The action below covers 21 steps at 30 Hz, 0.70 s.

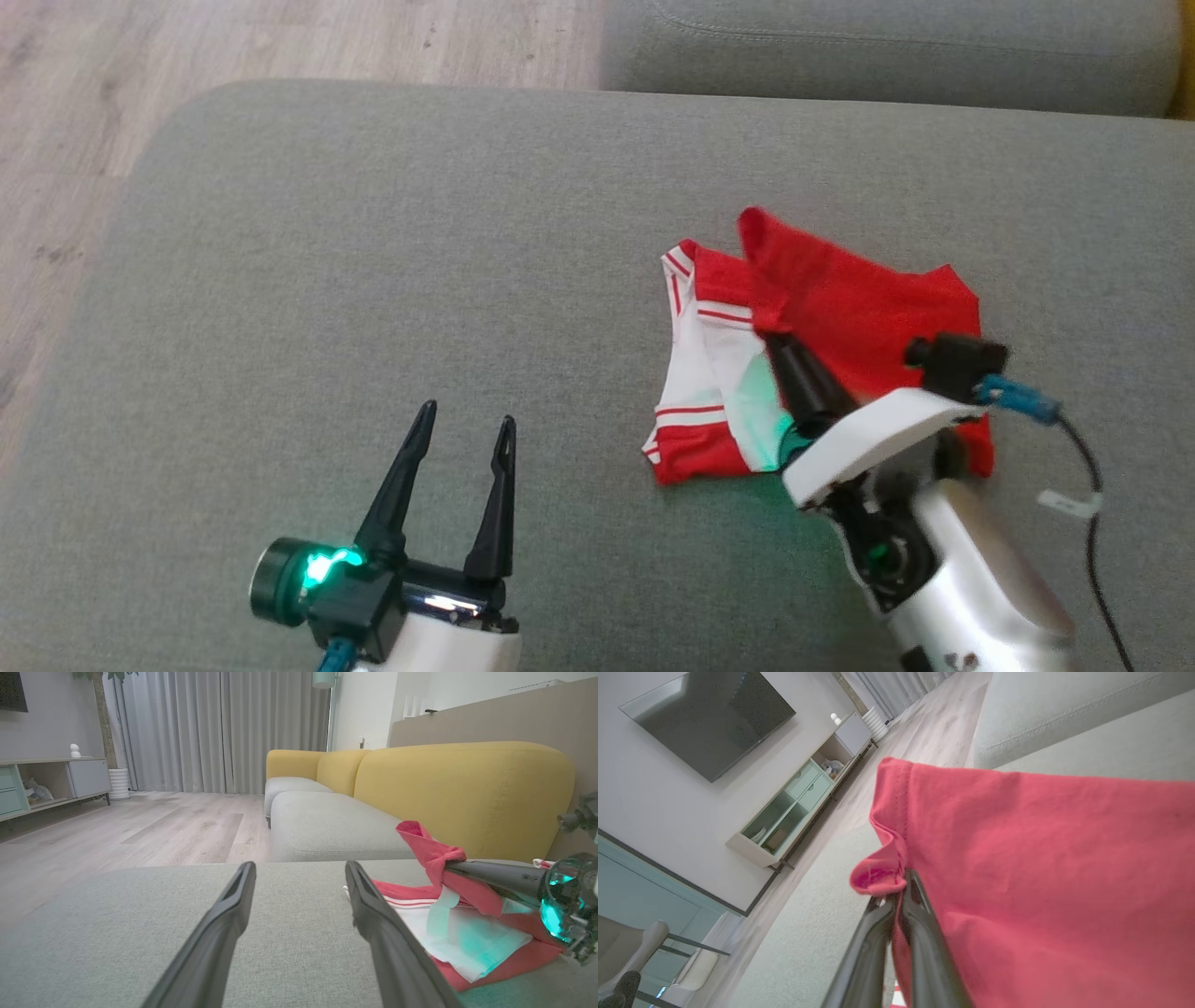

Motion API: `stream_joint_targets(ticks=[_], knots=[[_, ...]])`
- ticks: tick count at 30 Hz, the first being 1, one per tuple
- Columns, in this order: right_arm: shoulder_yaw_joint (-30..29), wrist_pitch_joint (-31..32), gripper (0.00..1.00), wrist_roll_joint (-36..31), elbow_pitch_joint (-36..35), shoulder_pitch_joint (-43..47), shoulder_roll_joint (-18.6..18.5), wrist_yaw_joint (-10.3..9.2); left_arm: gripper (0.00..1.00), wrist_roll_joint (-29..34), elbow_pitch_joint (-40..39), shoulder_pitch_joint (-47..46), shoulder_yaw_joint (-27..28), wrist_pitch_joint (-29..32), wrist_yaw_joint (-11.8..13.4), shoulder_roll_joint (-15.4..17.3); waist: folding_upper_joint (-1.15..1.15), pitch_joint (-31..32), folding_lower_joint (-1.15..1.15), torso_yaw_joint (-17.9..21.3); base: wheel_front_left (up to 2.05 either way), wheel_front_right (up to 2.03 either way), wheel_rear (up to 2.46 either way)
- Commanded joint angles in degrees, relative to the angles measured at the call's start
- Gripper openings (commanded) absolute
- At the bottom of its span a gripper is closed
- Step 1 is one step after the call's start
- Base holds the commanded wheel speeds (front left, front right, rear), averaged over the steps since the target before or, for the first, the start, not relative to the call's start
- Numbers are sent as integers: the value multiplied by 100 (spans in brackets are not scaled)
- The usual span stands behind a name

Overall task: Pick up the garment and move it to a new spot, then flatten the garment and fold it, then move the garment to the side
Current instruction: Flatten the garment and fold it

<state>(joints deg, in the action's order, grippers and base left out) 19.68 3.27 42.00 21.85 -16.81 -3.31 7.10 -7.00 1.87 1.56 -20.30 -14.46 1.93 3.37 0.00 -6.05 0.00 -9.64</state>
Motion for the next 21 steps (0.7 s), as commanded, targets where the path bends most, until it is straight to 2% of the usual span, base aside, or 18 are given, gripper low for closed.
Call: stream_joint_targets(ticks=[1, 3, 4, 5, 9, 12, 15, 21], knots=[[233, -161, 0, 145, -87, -346, 42, 39, 100, -6, -156, -126, 159, -53, -20, -47, 0, -4, 0, -34, 0, 0, 0], [543, -386, 4, 375, 198, -479, 42, 39, 100, -24, -148, -132, 140, -53, -11, -47, 0, -5, 0, -64, 0, 0, 0], [708, -479, 49, 501, 320, -546, 42, 39, 100, -36, -145, -136, 130, -53, -4, -47, 0, -3, 0, -77, 0, 0, 0], [874, -617, 100, 634, 390, -621, 43, 39, 100, -52, -148, -138, 126, -53, 11, -47, 0, 2, 0, -86, 0, 0, 0], [1433, -1042, 100, 1302, 549, -789, 43, 39, 100, -94, -137, -107, 110, -53, 50, -48, 0, 86, 0, -101, 0, 0, 0], [1526, -1312, 100, 1266, 654, -904, 43, 39, 100, -141, -133, -45, 144, -53, 92, -48, 0, 168, 0, -50, 0, 0, 0], [1240, -1587, 100, 674, 661, -886, 8, 39, 100, -200, -116, 46, 209, -53, 127, -48, 0, 290, 0, 15, 0, 0, 0], [239, -1819, 100, -834, -332, 98, -711, 39, 100, -379, -141, 277, 418, -53, 260, -48, 0, 586, 0, 223, 0, 0, 0]])
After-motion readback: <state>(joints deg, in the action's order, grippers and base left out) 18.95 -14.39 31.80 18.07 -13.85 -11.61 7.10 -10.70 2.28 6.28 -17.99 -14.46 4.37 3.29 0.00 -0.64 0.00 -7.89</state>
